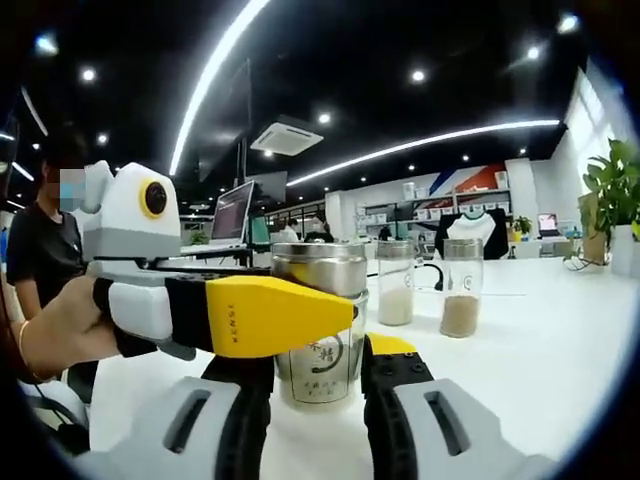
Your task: Rotate the seasoning bottle until the label or dispensing opening points toward the visible target arrow and the bottle remains upright within the marked orientation range
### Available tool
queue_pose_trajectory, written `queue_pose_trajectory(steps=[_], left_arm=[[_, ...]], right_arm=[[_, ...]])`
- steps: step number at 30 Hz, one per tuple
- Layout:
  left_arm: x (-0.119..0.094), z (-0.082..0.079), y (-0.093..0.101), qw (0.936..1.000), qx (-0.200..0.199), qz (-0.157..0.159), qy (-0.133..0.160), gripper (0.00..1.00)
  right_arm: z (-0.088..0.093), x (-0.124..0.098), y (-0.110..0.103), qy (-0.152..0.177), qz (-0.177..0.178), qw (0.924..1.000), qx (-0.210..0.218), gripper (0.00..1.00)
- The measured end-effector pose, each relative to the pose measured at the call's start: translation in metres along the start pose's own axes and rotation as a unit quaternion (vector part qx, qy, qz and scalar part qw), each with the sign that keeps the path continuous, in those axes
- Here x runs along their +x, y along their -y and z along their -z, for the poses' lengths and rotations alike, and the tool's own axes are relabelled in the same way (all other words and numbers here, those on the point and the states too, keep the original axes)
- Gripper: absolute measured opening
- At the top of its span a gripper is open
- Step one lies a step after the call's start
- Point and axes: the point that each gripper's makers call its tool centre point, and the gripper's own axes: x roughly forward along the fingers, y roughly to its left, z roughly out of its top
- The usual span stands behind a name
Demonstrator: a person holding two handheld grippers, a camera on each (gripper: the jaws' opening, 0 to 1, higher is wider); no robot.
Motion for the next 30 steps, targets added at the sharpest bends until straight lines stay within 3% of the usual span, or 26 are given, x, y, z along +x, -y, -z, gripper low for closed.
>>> queue_pose_trajectory(steps=[6, 12, 17, 26, 30], left_arm=[[-0.0024, -0.0012, -0.0056, 0.9995, 0.016, -0.028, 0.007, 0.36], [-0.0013, -0.0015, -0.0075, 0.9994, 0.010, -0.032, 0.005, 0.36], [-0.0011, 0.0009, -0.0084, 0.9981, 0.006, -0.060, 0.008, 0.37], [-0.0015, 0.0013, -0.0061, 0.9991, 0.023, -0.034, -0.006, 0.36], [-0.0032, 0.0011, -0.0064, 0.9997, 0.011, -0.019, -0.007, 0.36]], right_arm=[[-0.0007, 0.0017, -0.0027, 0.001, -0.001, 1.0000, 0.006, 0.31], [-0.0011, 0.0029, -0.0026, -0.002, 0.005, 1.0000, 0.000, 0.31], [0.0004, 0.0028, -0.0035, -0.007, 0.014, 0.9999, -0.008, 0.31], [0.0006, 0.0000, -0.0037, -0.008, -0.002, 1.0000, -0.002, 0.31], [-0.0008, -0.0006, -0.0065, -0.008, -0.020, 0.9998, 0.002, 0.31]])
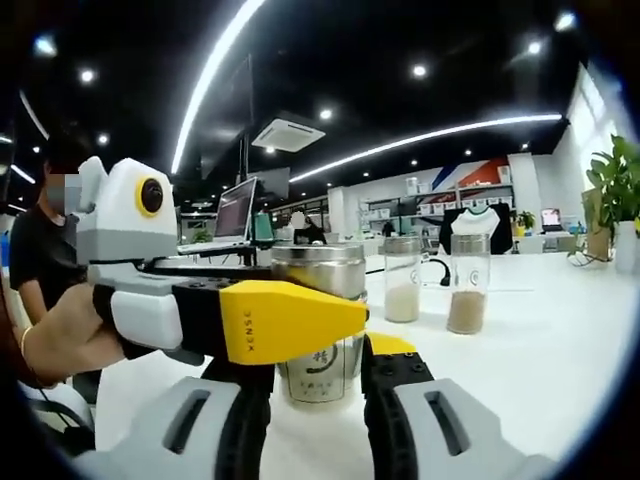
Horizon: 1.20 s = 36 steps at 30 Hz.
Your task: Rotate the seasoning bottle until the label or dispensing opening points toward the visible target arrow and the bottle remains upright within the marked orientation range
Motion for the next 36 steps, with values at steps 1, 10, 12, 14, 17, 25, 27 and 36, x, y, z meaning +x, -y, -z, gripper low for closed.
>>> queue_pose_trajectory(steps=[1, 10, 12, 14, 17, 25, 27, 36], left_arm=[[0.000, 0.000, 0.001, 1.0000, -0.005, 0.005, 0.001, 0.36], [-0.008, -0.003, 0.003, 0.9989, -0.020, 0.043, 0.007, 0.36], [-0.010, -0.004, 0.006, 0.9978, -0.005, 0.066, 0.002, 0.36], [-0.011, -0.004, 0.009, 0.9964, 0.003, 0.084, -0.002, 0.36], [-0.012, -0.003, 0.011, 0.9936, 0.009, 0.112, -0.015, 0.36], [-0.017, -0.004, 0.015, 0.9883, 0.016, 0.150, -0.021, 0.36], [-0.017, -0.002, 0.013, 0.9888, 0.014, 0.147, -0.023, 0.36], [-0.013, -0.005, 0.007, 0.9977, 0.021, 0.063, -0.015, 0.36]], right_arm=[[0.000, 0.000, -0.001, 0.000, -0.004, 1.0000, -0.001, 0.31], [0.000, -0.005, -0.008, -0.001, -0.041, 0.9991, 0.009, 0.34], [0.000, -0.005, -0.009, 0.000, -0.053, 0.9985, 0.013, 0.35], [-0.001, -0.005, -0.011, 0.000, -0.061, 0.9980, 0.015, 0.36], [0.000, -0.004, -0.014, -0.003, -0.078, 0.9968, 0.017, 0.36], [-0.001, -0.004, -0.024, -0.002, -0.087, 0.9955, -0.037, 0.31], [-0.001, -0.002, -0.025, -0.001, -0.083, 0.9961, -0.029, 0.31], [-0.004, 0.000, -0.013, 0.018, -0.007, 0.9995, -0.025, 0.31]])
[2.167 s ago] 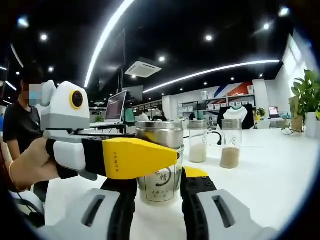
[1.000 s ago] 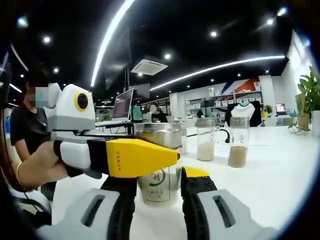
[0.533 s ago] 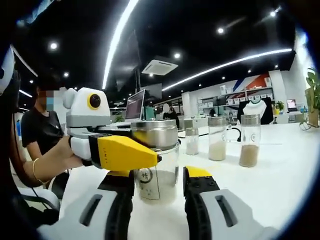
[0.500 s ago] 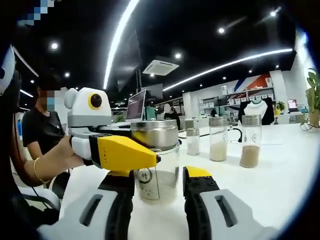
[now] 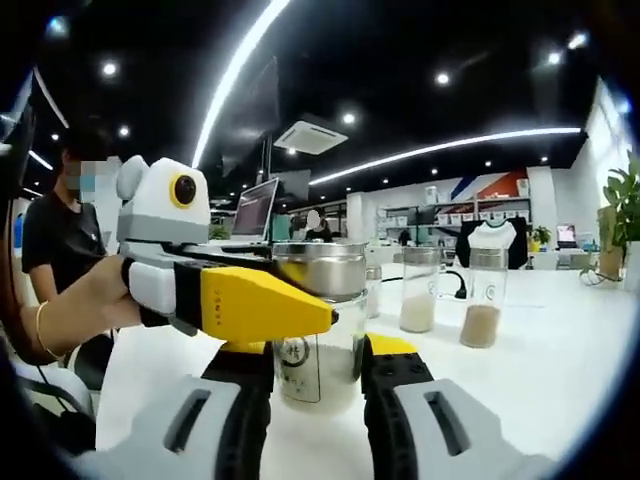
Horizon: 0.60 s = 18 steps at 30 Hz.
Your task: Rotate the seasoning bottle until the label or dispensing opening points toward the visible target arrow and the bottle remains upright within the marked orientation range
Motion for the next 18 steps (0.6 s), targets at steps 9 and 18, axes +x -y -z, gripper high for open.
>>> queue_pose_trajectory(steps=[9, 18], left_arm=[[0.0000, -0.0028, -0.0035, 0.9910, -0.009, -0.130, 0.028, 0.37], [-0.0031, -0.0085, -0.0055, 0.9898, -0.009, -0.138, 0.035, 0.36]], right_arm=[[-0.0020, 0.0007, 0.0028, 0.013, 0.054, 0.9983, -0.019, 0.31], [-0.0076, 0.0003, 0.0048, 0.020, 0.060, 0.9977, -0.025, 0.31]])
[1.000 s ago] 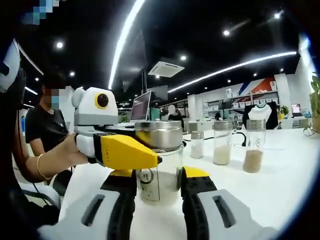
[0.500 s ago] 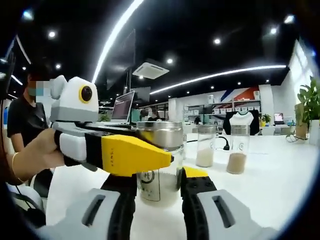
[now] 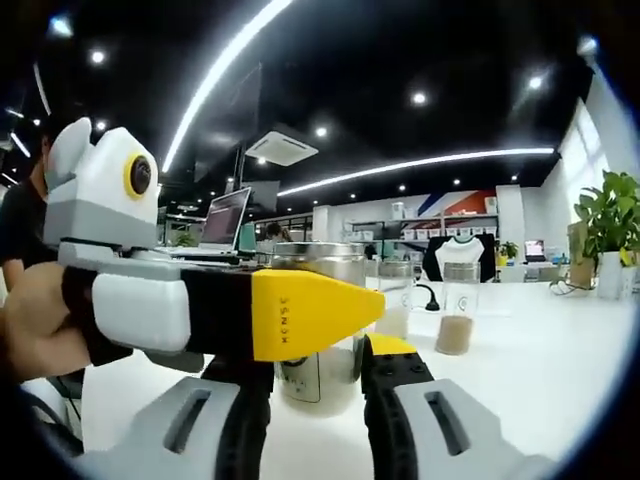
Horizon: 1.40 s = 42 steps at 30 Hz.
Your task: Rotate the seasoning bottle until the label or dispensing opening points toward the visible target arrow and the bottle remains upright within the marked orientation range
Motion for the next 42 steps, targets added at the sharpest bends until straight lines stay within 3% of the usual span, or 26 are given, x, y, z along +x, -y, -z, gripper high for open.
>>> queue_pose_trajectory(steps=[5, 12, 19, 24, 31, 42], left_arm=[[-0.0014, -0.0017, 0.0003, 0.9997, 0.010, 0.020, -0.005, 0.36], [-0.0033, -0.0020, 0.0012, 0.9988, -0.019, 0.044, -0.007, 0.36], [-0.0025, -0.0040, 0.0045, 0.9976, -0.005, 0.069, -0.007, 0.36], [-0.0007, -0.0042, 0.0040, 0.9984, -0.009, 0.055, -0.005, 0.36], [-0.0013, 0.0013, 0.0068, 0.9998, 0.018, 0.002, -0.006, 0.36], [-0.0067, 0.0009, 0.0024, 0.9996, 0.028, -0.008, -0.002, 0.36]], right_arm=[[-0.0024, -0.0009, -0.0016, 0.005, -0.021, 0.9995, 0.021, 0.32], [0.0004, -0.0018, -0.0023, -0.001, -0.039, 0.9978, 0.053, 0.35], [-0.0014, -0.0016, -0.0056, 0.009, -0.043, 0.9983, 0.037, 0.33], [-0.0020, -0.0032, -0.0047, 0.016, -0.019, 0.9988, 0.042, 0.32], [0.0032, -0.0053, -0.0051, 0.013, 0.008, 0.9994, 0.032, 0.32], [0.0044, -0.0025, -0.0084, 0.003, -0.004, 0.9991, 0.043, 0.32]])
